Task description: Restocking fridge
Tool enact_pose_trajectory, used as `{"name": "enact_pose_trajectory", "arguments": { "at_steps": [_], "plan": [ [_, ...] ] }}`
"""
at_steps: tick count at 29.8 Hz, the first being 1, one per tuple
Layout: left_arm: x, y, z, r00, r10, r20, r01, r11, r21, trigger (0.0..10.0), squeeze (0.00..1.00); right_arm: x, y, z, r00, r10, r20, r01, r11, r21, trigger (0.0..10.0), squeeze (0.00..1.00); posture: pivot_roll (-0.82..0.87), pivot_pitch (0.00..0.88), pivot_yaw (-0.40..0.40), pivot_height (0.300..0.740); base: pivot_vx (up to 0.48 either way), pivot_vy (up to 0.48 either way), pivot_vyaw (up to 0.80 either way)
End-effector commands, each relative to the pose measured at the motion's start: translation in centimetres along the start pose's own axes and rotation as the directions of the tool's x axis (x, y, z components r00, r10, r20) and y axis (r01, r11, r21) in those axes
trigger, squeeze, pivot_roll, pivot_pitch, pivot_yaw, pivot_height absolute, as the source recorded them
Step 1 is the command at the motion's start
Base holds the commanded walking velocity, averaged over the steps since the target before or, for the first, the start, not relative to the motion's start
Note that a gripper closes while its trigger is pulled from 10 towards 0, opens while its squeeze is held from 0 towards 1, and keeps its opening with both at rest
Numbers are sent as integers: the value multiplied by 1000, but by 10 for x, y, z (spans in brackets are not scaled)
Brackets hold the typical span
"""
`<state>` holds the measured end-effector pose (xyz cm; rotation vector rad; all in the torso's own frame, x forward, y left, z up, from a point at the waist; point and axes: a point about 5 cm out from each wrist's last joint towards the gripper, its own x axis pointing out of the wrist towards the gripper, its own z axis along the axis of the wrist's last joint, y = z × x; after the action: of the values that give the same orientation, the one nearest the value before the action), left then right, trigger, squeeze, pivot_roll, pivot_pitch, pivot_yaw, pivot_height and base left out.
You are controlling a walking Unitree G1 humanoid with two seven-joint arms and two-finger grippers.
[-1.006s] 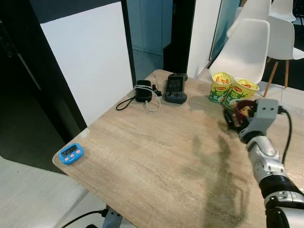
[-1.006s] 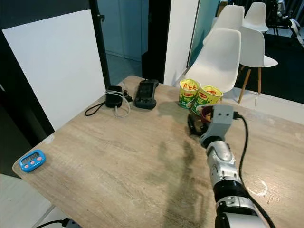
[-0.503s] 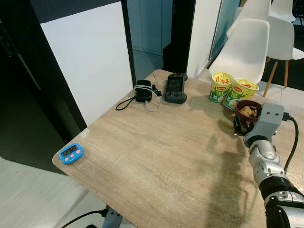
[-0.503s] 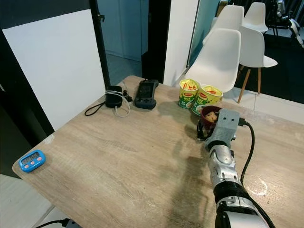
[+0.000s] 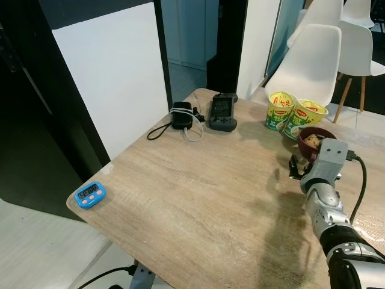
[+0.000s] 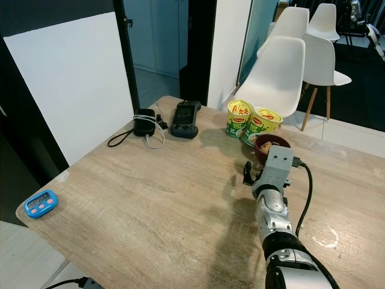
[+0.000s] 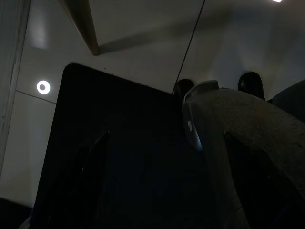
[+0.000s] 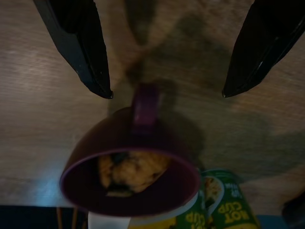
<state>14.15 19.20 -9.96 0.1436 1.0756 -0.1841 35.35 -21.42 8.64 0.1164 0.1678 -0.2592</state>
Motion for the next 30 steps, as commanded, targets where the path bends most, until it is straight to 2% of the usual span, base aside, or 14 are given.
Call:
{"name": "enact_pose_trajectory", "arguments": {
  "at_steps": [1,4,10,15,22,30],
  "plan": [
    [-3,0,-14,999,-10,-46,9,1000,-14,10000,0,1,5,3,1000,3,14,-3,1000,5,10000,0,80,0,-29,740,0,0,0],
    [-3,0,-17,999,-12,-50,11,1000,-17,10000,0,2,12,5,1000,11,21,-11,1000,18,10000,0,79,0,-29,740,0,0,0],
    [-5,1,-21,998,-12,-56,11,1000,-21,10000,0,3,17,8,999,14,36,-13,1000,-9,10000,0,90,0,-40,740,0,0,0],
    [-6,0,-25,998,-12,-63,10,1000,-25,10000,0,4,14,9,999,-11,36,12,1000,-29,10000,0,92,0,-42,740,0,0,0],
    [-6,-2,-29,997,-15,-71,13,1000,-25,10000,0,4,0,7,997,-75,23,76,997,-26,10000,0,97,0,-43,740,0,0,0],
    [-6,-4,-29,997,-14,-73,13,1000,-16,10000,0,4,0,4,997,-78,8,78,996,34,10000,0,102,0,-35,740,0,0,0]
  ]
}}
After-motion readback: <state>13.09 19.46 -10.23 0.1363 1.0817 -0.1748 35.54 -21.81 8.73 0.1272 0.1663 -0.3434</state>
